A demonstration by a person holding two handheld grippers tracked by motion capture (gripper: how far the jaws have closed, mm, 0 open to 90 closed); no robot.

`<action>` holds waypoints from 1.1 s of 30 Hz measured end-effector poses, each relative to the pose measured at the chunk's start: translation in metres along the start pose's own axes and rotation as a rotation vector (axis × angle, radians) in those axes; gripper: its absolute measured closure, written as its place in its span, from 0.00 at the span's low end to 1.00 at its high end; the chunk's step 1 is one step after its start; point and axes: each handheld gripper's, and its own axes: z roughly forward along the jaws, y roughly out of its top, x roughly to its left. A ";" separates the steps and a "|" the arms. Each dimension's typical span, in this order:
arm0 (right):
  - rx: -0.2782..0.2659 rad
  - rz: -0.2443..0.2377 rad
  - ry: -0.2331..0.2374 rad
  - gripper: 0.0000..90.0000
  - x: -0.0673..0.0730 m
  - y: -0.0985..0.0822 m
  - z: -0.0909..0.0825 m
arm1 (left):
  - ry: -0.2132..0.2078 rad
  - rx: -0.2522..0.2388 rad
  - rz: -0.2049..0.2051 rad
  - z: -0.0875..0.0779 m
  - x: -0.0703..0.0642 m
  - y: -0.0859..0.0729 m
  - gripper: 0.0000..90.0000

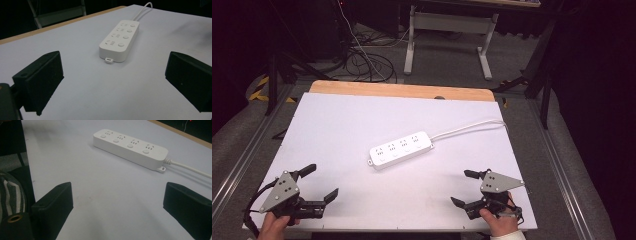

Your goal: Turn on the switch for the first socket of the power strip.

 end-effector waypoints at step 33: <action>0.035 -0.058 0.009 0.11 -0.016 0.067 0.020 | 0.002 0.004 -0.012 0.000 0.002 -0.001 0.02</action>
